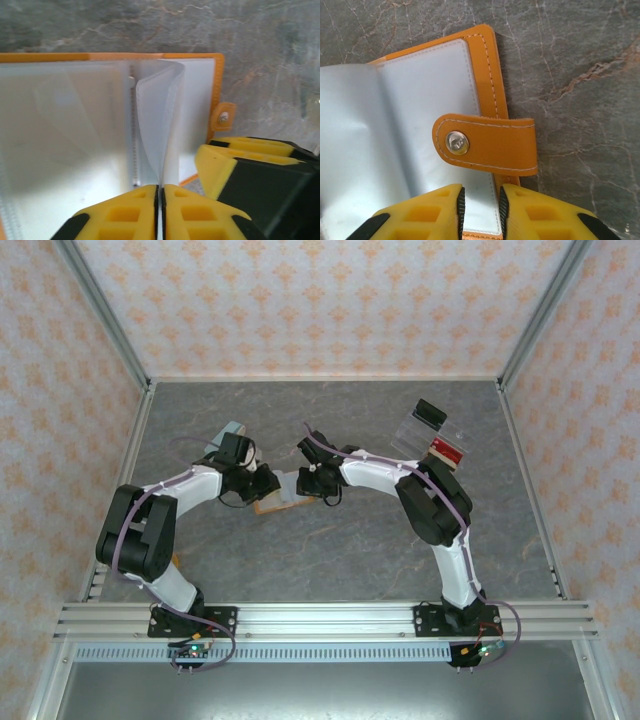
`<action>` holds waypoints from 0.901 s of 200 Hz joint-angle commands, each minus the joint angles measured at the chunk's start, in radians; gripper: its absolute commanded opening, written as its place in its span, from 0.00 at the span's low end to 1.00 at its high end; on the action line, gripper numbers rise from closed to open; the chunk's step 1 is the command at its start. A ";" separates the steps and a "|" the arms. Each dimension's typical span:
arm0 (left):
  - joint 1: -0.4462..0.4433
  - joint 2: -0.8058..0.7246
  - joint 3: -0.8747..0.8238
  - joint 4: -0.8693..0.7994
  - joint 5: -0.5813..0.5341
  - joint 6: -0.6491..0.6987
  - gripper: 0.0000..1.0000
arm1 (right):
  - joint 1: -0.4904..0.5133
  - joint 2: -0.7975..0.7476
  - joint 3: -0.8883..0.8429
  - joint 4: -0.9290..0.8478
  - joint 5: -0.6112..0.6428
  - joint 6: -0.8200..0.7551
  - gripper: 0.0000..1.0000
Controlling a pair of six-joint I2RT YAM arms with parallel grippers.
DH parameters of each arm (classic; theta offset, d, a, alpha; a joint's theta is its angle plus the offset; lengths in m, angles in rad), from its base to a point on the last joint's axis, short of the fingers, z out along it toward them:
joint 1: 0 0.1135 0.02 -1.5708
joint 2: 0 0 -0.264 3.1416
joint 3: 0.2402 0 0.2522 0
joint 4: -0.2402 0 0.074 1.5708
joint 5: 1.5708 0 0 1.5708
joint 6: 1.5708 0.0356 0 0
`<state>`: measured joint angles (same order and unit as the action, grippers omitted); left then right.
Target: Take the credit cards out of the card holder
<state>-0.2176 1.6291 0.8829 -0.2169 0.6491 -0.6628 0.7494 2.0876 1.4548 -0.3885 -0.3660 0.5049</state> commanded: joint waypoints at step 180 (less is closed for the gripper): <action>0.020 -0.012 0.054 -0.007 -0.055 -0.032 0.38 | 0.013 -0.142 -0.144 0.176 0.012 0.028 0.29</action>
<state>-0.2405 1.7184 0.9627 -0.1123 0.7044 -0.7326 0.7483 1.8782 1.2434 -0.1665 -0.3195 0.5564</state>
